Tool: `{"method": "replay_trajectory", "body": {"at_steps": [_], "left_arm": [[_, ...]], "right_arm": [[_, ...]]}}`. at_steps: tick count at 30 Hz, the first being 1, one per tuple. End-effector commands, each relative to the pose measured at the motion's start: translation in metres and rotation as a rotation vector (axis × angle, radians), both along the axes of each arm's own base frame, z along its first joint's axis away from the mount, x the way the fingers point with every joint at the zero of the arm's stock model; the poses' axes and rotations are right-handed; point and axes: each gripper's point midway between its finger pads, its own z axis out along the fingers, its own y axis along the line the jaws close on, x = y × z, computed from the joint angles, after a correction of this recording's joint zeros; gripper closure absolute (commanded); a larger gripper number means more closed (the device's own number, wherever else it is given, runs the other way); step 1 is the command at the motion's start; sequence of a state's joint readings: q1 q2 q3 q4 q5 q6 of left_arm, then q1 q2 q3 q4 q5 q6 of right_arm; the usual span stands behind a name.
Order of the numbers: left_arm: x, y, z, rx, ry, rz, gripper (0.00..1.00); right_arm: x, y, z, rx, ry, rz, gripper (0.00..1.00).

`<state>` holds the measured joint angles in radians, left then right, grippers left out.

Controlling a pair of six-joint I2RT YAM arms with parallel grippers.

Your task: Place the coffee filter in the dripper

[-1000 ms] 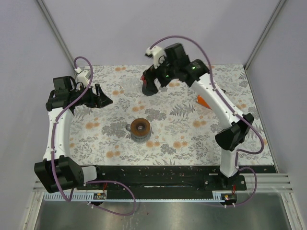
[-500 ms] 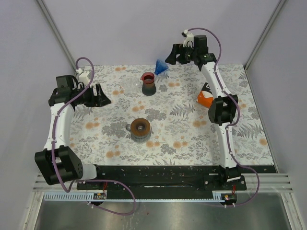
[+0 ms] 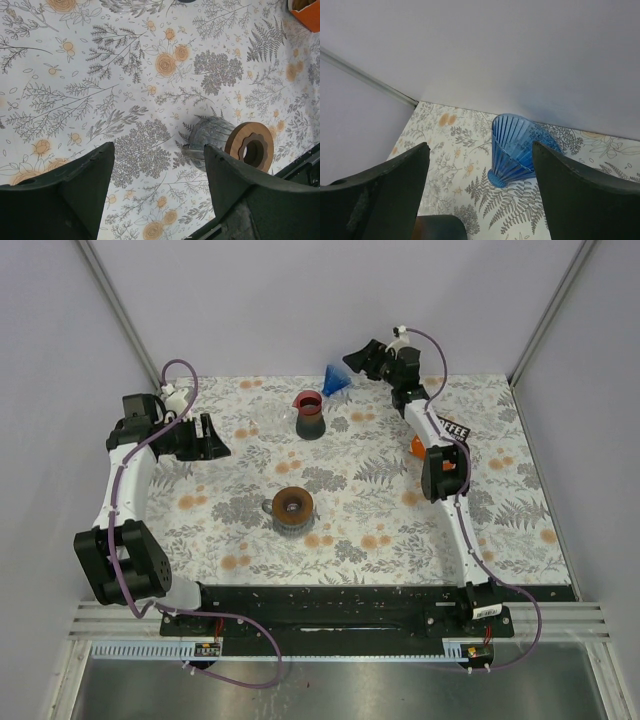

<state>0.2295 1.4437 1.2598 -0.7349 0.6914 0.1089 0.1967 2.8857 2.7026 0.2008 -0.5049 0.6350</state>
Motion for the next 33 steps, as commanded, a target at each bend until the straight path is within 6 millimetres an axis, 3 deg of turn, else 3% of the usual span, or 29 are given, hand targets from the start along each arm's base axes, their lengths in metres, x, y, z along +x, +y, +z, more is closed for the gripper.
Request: {"method": "replay_trajectory", "body": {"at_steps": [1, 8, 12, 13, 14, 20, 22, 24, 33], "left_arm": [[0.020, 0.011, 0.013, 0.037, -0.072, 0.005, 0.24], [0.025, 0.013, 0.010, 0.024, -0.064, 0.003, 0.24], [0.026, 0.015, 0.011, 0.022, -0.069, 0.004, 0.24], [0.027, 0.015, 0.012, 0.020, -0.071, 0.003, 0.24], [0.027, 0.016, 0.013, 0.020, -0.072, 0.005, 0.24], [0.027, 0.018, 0.013, 0.013, -0.072, 0.009, 0.24], [0.027, 0.020, 0.014, 0.012, -0.073, 0.014, 0.24], [0.027, 0.021, 0.014, 0.011, -0.073, 0.019, 0.24], [0.028, 0.024, 0.019, -0.003, -0.081, 0.026, 0.24]], "right_arm": [[0.008, 0.019, 0.018, 0.089, -0.070, -0.078, 0.10], [0.000, 0.045, -0.014, 0.050, -0.031, -0.037, 0.12], [-0.005, 0.049, -0.026, 0.037, 0.011, -0.013, 0.19], [-0.006, 0.051, -0.028, 0.036, 0.019, -0.012, 0.28], [-0.007, 0.053, -0.031, 0.031, 0.024, -0.011, 0.31], [-0.004, 0.056, -0.041, 0.031, 0.039, -0.044, 0.34], [-0.002, 0.054, -0.047, 0.038, 0.077, -0.070, 0.51], [-0.003, 0.055, -0.049, 0.049, 0.097, -0.070, 0.57], [-0.015, 0.073, -0.058, 0.053, 0.151, -0.029, 0.53]]}}
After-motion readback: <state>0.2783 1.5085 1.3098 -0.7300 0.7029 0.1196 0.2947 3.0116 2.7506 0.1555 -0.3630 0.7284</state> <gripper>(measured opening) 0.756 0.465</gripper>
